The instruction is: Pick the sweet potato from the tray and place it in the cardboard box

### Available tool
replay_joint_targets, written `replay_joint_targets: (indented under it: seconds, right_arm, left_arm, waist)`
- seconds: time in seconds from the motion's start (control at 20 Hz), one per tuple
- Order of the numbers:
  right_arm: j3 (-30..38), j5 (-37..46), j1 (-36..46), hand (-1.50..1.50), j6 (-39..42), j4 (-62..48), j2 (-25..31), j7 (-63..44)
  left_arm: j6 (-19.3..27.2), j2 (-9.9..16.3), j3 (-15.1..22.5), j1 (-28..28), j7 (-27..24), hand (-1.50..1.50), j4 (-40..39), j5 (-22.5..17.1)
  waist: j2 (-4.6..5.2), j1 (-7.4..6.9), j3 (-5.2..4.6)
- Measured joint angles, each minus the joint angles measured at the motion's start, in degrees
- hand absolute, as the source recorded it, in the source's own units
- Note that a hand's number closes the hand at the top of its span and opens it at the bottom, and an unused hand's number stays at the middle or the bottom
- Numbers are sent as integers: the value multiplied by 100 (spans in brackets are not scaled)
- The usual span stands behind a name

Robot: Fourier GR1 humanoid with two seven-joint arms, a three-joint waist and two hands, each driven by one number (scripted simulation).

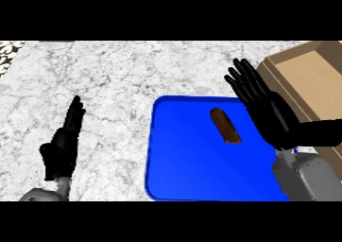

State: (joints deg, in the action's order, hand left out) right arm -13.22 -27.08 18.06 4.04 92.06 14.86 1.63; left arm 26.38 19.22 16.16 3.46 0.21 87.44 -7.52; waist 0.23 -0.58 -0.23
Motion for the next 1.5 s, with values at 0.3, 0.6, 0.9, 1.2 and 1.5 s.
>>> replay_joint_targets:
  seconds: [0.3,0.6,0.9,1.2,1.5]
  right_arm:
    - [774,1014,287,150,-681,-147,987,-84]
    - [806,3056,119,-150,-1499,-666,2196,82]
    - [397,4141,292,-150,-1333,-415,2778,-23]
    - [-325,4561,668,-150,175,183,3579,-1314]
    - [-885,4211,1223,-150,1607,1016,3368,-3231]
  left_arm:
    - [-133,-66,-284,138,199,0,270,-374]
    - [-468,-85,-479,156,345,0,420,-862]
    - [-687,-11,-663,260,617,0,542,-1110]
    - [-768,-10,-716,234,655,0,580,-1171]
    - [-897,33,-828,254,692,0,570,-1223]
  waist:
    - [-39,114,4]
    - [-19,102,-9]
    - [-31,50,10]
    - [-56,28,-6]
    - [-52,21,2]
